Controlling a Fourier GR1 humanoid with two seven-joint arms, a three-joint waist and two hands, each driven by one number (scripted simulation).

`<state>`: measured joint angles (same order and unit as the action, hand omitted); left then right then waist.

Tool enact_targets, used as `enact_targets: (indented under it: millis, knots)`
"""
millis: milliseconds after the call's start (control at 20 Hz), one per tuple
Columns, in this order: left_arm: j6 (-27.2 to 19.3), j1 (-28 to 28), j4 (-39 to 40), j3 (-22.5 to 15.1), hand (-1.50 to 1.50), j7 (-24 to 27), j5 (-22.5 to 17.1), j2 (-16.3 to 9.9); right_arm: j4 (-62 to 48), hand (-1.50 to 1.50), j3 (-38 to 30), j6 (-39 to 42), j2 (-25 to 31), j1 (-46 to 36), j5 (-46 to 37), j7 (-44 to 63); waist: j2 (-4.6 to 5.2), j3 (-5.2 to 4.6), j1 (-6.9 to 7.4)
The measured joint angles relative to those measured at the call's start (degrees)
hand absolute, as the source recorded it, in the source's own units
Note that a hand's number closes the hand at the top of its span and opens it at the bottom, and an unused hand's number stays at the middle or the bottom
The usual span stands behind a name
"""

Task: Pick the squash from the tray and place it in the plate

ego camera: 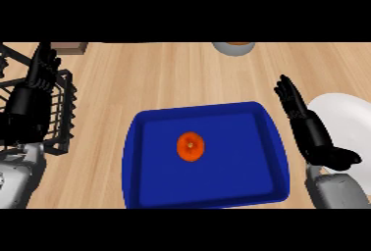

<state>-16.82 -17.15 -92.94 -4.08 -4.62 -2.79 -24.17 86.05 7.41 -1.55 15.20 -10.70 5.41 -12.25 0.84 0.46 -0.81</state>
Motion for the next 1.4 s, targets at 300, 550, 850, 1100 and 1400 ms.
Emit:
enact_targets:
  millis: [300, 550, 850, 1100, 1400]
  knots:
    - [0.3, 6.4, 5.8, -1.9, 0.0, -2.9, -0.7, 3.6, 2.6, 1.5, 4.8, -9.5, -9.6, -2.0, -1.0, 8.0, -0.63, -0.44, 0.97]
    - [0.7, 10.3, 8.9, -3.1, 0.0, -5.7, -2.0, 5.5, -1.1, 1.5, 7.8, -16.2, 2.6, -1.9, -21.7, 11.4, -0.9, -1.79, 0.1]
    - [0.8, 12.9, 9.8, -4.4, 0.0, -7.0, -3.0, 7.8, 0.3, -1.5, 12.3, -33.7, -10.1, 5.7, -18.9, 6.6, -0.82, -0.5, 0.6]
    - [0.7, 14.1, 10.8, -5.5, 0.0, -5.9, -2.1, 9.8, -4.7, -1.5, 20.8, -36.4, -13.2, 7.7, -19.8, -0.1, -0.79, -0.45, 1.07]
    - [0.2, 15.3, 9.9, -5.7, 0.0, -6.3, -1.4, 10.1, -6.5, -1.5, 25.6, -35.4, -9.3, 4.1, -35.3, 16.1, -1.04, -0.62, 0.87]
